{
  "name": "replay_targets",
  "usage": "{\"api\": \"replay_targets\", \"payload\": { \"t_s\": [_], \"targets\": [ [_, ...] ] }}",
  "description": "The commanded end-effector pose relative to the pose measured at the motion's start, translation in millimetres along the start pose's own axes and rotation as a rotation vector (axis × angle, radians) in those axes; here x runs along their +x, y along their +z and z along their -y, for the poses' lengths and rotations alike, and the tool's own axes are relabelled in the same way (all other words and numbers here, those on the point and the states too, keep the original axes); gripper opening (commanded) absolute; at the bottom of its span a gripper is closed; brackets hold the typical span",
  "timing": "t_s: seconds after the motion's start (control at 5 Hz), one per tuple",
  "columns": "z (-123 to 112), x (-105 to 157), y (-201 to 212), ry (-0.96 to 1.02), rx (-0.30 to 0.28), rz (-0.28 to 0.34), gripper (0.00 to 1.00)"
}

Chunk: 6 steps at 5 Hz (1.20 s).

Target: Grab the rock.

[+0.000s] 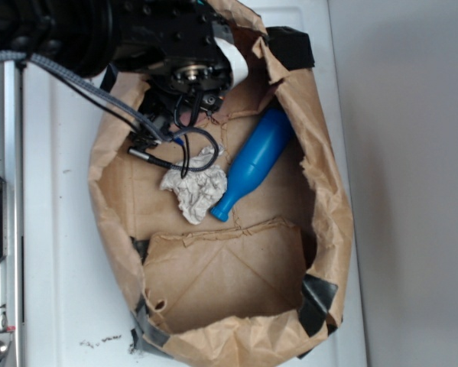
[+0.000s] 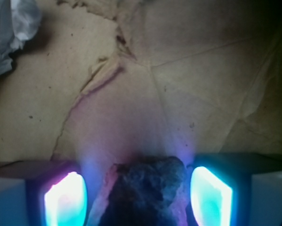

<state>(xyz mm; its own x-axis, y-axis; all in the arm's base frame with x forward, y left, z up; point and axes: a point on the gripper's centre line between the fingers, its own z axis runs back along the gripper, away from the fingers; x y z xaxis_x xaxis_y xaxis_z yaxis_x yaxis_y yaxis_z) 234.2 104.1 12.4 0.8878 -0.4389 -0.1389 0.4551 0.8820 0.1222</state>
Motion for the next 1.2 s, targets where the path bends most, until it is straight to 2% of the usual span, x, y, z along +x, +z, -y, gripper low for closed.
{"api": "replay_targets", "payload": {
  "t_s": [0.0, 0.2, 0.4, 0.6, 0.8, 1.0],
  "targets": [
    [-11.6, 11.1, 19.1, 0.031, 0.047, 0.099, 0.0],
    [-11.2, 16.3, 41.3, 0.031, 0.037, 0.169, 0.0],
    [-3.0, 20.5, 68.9, 0.005, -0.006, 0.224, 0.0],
    [24.5, 23.1, 98.7, -0.081, -0.049, 0.253, 0.0],
    [34.5, 21.2, 126.3, -0.126, -0.076, 0.291, 0.0],
    [32.3, 21.5, 131.1, -0.116, -0.048, 0.276, 0.0]
  ]
}}
